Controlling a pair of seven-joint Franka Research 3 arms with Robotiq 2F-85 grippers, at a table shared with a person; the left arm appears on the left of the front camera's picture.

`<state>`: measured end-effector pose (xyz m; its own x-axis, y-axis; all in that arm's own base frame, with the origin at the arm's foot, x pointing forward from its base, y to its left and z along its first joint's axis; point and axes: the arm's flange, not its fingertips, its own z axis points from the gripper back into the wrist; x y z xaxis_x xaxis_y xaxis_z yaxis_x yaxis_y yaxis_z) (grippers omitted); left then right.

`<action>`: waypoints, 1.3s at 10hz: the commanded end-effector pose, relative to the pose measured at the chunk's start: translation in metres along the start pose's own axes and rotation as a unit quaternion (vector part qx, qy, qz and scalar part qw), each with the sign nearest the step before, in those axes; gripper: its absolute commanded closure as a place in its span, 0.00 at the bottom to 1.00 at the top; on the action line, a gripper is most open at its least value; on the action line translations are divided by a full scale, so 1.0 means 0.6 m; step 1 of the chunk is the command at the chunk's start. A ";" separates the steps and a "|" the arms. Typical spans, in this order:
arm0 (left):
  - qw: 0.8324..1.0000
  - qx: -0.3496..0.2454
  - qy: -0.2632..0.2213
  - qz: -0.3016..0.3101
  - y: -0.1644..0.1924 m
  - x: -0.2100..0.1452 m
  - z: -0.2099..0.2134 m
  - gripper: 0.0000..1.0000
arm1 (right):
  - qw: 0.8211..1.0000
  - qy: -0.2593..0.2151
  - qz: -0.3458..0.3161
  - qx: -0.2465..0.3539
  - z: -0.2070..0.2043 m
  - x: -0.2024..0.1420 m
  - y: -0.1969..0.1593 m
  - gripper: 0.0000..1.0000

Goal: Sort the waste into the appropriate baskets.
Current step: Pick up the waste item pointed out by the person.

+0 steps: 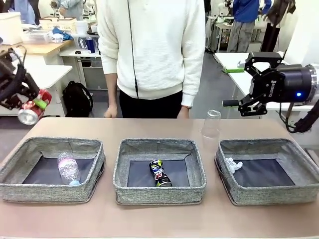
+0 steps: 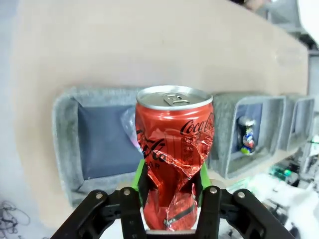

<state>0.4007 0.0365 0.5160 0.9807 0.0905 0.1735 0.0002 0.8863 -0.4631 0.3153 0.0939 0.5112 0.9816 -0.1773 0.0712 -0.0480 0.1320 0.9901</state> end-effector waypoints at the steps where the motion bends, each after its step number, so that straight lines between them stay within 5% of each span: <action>1: 1.000 -0.001 0.003 0.017 0.004 0.048 0.009 1.00 | 1.000 0.003 -0.005 0.000 -0.001 0.001 0.005 0.00; 4: 1.000 -0.001 0.003 0.017 0.004 0.048 0.009 1.00 | 1.000 0.003 -0.005 0.000 -0.001 0.001 0.005 0.00; 5: 1.000 -0.001 0.000 0.007 0.005 0.024 0.001 0.56 | 1.000 0.003 -0.005 0.000 -0.001 0.001 0.005 0.00; 7: 0.997 0.054 -0.048 -0.031 -0.169 0.006 0.076 0.56 | 1.000 0.003 -0.005 0.000 -0.001 0.001 0.005 0.00; 11: 0.993 0.115 -0.007 -0.034 -0.499 -0.020 0.118 0.56 | 1.000 0.003 -0.005 0.000 -0.001 0.001 0.005 0.00; 13: 0.992 0.110 0.005 -0.061 -0.602 -0.026 0.119 0.56 | 1.000 0.003 -0.005 0.000 -0.001 0.001 0.005 0.00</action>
<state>0.3506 -0.2486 0.7253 0.9753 -0.0146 0.2202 0.0748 0.9607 -0.2673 0.3152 0.0940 0.5110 0.9817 -0.1767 0.0709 -0.0476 0.1325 0.9900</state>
